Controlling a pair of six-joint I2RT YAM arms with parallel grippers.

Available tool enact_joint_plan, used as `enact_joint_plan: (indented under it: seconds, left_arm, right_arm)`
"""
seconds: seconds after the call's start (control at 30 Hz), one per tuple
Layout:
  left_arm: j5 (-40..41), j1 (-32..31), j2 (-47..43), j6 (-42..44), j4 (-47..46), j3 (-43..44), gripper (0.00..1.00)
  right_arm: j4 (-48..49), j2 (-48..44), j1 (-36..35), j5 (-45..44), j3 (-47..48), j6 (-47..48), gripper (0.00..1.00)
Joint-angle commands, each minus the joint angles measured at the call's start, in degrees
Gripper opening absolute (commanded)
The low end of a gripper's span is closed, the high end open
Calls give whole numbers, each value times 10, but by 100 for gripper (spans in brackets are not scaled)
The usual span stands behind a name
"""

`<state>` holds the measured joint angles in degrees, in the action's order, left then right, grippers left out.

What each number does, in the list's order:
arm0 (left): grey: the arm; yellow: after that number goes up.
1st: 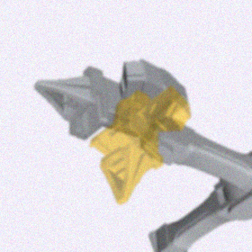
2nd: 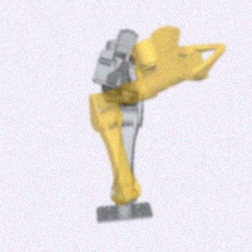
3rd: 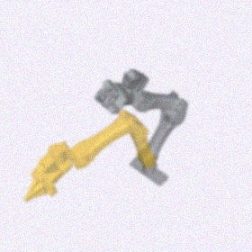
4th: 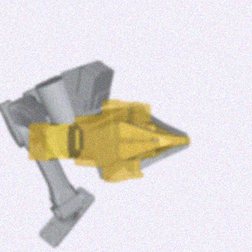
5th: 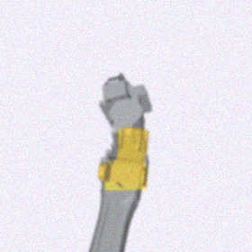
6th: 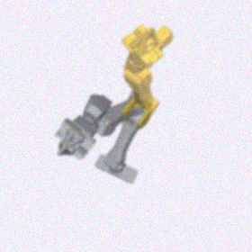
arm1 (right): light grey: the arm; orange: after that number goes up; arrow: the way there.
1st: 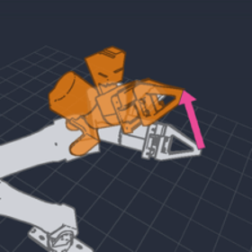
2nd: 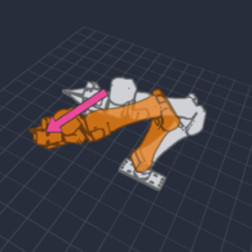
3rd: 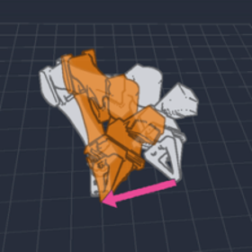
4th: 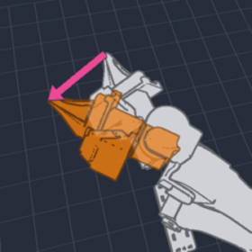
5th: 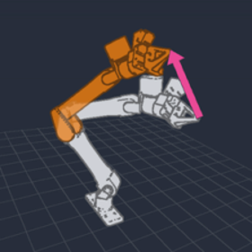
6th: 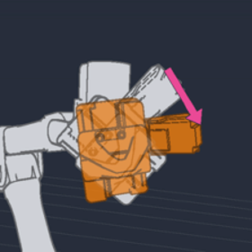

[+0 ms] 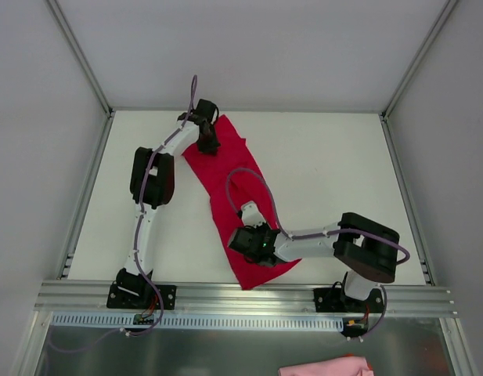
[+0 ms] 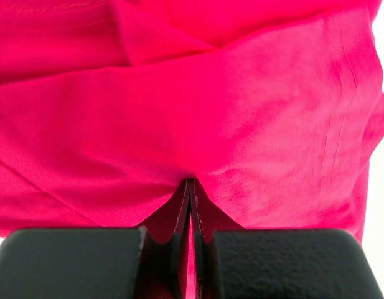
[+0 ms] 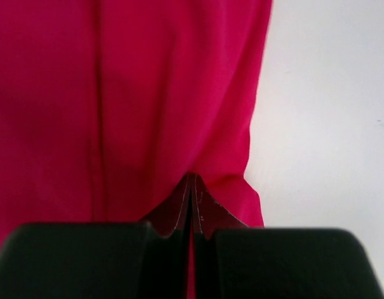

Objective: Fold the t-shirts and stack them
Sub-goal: Rotate the tshirt 90 degrees

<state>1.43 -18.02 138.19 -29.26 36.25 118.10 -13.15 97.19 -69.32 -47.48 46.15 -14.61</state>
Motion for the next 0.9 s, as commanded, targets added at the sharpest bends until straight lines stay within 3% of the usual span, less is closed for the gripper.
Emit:
enact_joint_plan:
  seconds: [0.0,0.37,0.67,0.73,0.87]
  left_arm:
    - [-53,-10,33,17,2,25,0]
    - [-150,-39,58,36,-21,63,0]
    - [-149,-41,50,53,-20,64,0]
    - [-143,-41,46,58,-17,64,0]
    - [-120,-40,34,68,-12,63,0]
  right_arm:
    - [-28,35,-60,122,-1,-84,1]
    - [19,54,-119,174,8,-89,1]
    - [24,68,-139,193,32,-71,1]
    - [-9,72,-143,144,57,-81,1]
    - [-267,95,-147,-17,146,-196,1]
